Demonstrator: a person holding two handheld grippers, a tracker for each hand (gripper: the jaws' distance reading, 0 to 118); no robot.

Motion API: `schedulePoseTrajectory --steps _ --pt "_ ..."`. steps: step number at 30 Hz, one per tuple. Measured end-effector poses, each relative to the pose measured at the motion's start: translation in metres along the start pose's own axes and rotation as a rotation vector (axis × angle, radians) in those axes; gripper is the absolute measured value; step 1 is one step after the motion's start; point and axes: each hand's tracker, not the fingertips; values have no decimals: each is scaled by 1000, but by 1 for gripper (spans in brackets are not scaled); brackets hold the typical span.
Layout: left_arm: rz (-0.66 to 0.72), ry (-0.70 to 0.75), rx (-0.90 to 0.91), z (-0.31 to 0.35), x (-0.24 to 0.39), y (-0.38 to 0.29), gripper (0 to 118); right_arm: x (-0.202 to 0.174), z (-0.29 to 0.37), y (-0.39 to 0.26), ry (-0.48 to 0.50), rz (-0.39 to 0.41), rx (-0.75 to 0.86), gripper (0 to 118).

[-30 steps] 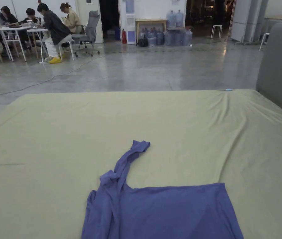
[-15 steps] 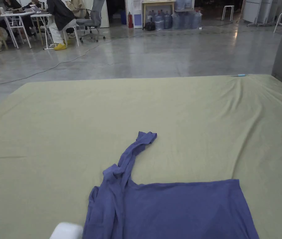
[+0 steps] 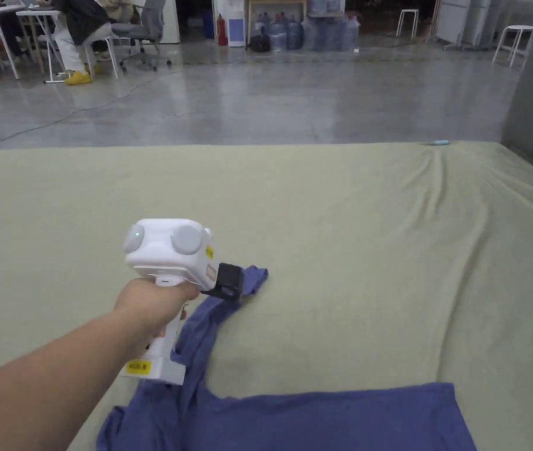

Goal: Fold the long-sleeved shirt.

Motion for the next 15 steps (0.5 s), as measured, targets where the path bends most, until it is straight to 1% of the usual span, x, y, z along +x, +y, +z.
schedulePoseTrajectory --steps 1,2,3,6,7,9,10,11,12,13,14,15 --pt "-4 5 -34 -16 3 7 109 2 -3 -3 4 -1 -3 0" --pt "10 23 -22 -20 5 17 116 5 -7 -8 14 -5 -13 0" --pt "8 9 13 -20 15 15 109 8 -10 -9 26 -11 -22 0" --pt "-2 42 23 -39 22 18 109 18 -21 -15 61 -64 -64 0" --pt "-8 56 13 -60 20 15 109 22 -22 -14 69 -82 -71 0" --pt "-7 112 -61 -71 18 9 109 28 -22 -15 98 -112 -66 0" --pt "-11 118 -65 -71 14 4 105 31 -23 -18 100 -122 -65 0" --pt "-32 153 -65 -57 19 -6 90 32 -22 -19 95 -130 -61 0" --pt "-40 190 -30 -48 17 -8 38 33 -19 -20 93 -139 -50 0" --pt "-38 225 24 -33 15 -10 0 34 -17 -21 96 -145 -40 0" --pt "-12 241 107 -30 -4 -2 0 34 -17 -22 101 -145 -34 0" --pt "11 188 138 -27 -22 8 0 33 -16 -23 103 -142 -32 0"
